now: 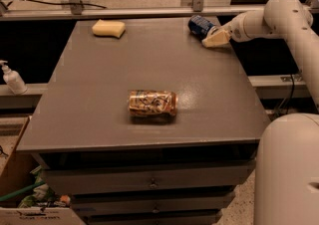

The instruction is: Move pepsi can near sponge

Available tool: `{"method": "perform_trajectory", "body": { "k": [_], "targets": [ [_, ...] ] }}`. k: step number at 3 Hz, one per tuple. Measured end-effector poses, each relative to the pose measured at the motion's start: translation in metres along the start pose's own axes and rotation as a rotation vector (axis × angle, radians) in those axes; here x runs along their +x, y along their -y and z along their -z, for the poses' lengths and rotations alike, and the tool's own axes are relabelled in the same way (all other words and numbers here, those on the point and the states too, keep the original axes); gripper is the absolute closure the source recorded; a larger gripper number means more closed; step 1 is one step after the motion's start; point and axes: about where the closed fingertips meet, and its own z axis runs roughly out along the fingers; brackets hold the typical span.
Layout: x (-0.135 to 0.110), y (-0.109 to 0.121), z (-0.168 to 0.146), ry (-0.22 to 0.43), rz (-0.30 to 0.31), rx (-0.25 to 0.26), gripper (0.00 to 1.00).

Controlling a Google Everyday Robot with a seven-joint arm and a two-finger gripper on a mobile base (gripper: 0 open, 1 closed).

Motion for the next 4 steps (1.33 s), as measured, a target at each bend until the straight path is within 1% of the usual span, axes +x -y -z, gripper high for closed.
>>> {"method": "perform_trajectory", "body": {
  "k": [2,3,4],
  "targets": [
    [-0.0001,-0.0001,-0.0002,0.0,0.0,0.0,1.0],
    [-0.0001,-0.0002,-0.0003,0.0,0.0,0.0,0.84],
    [0.0,-0.0003,-0.0004,0.0,0.0,-0.001,0.59]
  ]
}}
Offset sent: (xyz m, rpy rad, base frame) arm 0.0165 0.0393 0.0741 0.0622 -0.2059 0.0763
